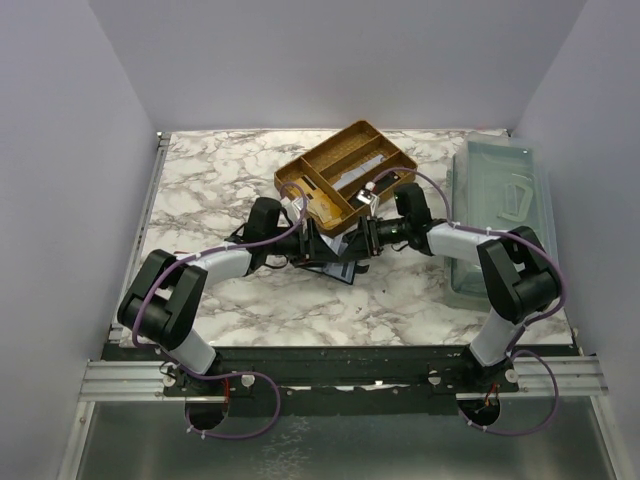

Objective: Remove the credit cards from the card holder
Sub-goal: Remove the credit card from the card holder.

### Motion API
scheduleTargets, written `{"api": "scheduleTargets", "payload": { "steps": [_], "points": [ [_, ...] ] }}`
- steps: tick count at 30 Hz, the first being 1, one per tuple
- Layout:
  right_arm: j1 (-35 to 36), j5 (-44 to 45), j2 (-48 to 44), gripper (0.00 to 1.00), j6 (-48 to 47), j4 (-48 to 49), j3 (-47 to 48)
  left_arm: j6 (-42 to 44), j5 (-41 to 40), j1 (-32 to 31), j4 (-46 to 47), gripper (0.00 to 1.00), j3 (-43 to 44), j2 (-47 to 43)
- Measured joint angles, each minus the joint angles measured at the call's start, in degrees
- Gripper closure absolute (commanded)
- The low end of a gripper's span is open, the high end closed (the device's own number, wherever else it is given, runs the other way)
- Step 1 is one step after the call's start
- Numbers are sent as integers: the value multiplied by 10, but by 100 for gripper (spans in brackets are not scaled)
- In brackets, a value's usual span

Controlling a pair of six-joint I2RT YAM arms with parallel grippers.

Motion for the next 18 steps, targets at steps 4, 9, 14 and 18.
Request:
{"api": "scheduleTargets", "payload": {
  "steps": [4, 9, 14, 18],
  "points": [
    [-5, -33, -1, 43, -68, -19, 15, -12, 11, -3, 14, 67, 0, 0],
    [-13, -57, -2, 36, -88, -16, 16, -38, 26, -4, 40, 65, -4, 1],
    [-38, -66, -4, 30, -46, 23, 2, -62, 41, -6, 75, 62, -8, 11],
    [-57, -62, -3, 32, 7, 52, -13, -66, 43, -9, 91, 59, -11, 19]
  ]
}}
